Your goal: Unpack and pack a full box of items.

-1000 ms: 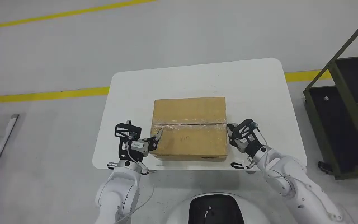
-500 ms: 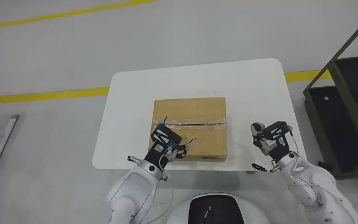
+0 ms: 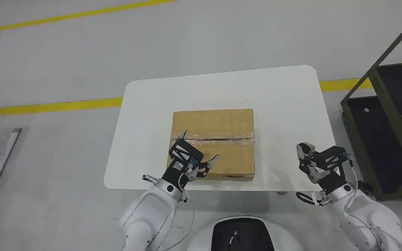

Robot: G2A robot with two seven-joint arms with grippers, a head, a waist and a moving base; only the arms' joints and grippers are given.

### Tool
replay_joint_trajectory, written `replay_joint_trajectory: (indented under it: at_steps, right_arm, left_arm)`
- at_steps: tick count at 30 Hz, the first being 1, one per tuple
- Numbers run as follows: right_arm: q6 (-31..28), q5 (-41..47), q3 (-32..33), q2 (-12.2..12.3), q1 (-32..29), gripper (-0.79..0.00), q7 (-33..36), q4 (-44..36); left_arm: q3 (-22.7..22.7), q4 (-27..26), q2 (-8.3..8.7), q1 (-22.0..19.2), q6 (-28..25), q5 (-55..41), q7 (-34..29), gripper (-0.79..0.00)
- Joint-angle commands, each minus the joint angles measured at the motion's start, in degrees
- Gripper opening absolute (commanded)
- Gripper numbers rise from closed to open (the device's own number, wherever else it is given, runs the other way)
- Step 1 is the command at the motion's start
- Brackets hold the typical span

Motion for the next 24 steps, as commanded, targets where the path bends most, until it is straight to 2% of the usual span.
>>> replay_joint_trajectory:
  at_steps: [1,8,11,16,20,24]
  right_arm:
    - [-0.52,1.34,0.39,0.04,-0.48,-0.785,0.20,0.00]
    - [-0.24,0.17,0.94,0.14,-2.69,-0.785,-0.57,-0.63]
    - [-0.38,0.27,1.01,0.15,-3.07,-0.785,-1.16,-0.61]
    - [-0.74,0.81,2.04,0.24,-3.77,-0.785,-1.77,-1.32]
    - [-1.17,1.01,2.91,0.33,-4.62,-0.785,-2.31,-1.93]
    - [-1.41,1.65,3.54,0.37,-5.25,-0.785,-2.65,-2.60]
  left_arm:
    - [0.00,0.00,0.00,0.00,0.00,0.00,0.00,0.000]
    - [0.11,0.03,0.00,0.04,0.01,-0.06,0.19,0.000]
    - [3.05,0.82,-0.04,-1.03,-1.60,1.73,0.95,0.000]
    - [10.55,4.85,-0.69,-6.56,-3.03,6.26,-2.97,0.000]
    - [16.49,8.96,-1.78,-11.89,-1.88,8.26,-8.07,0.000]
    - [20.29,12.73,-2.86,-16.45,-0.04,9.65,-11.54,0.000]
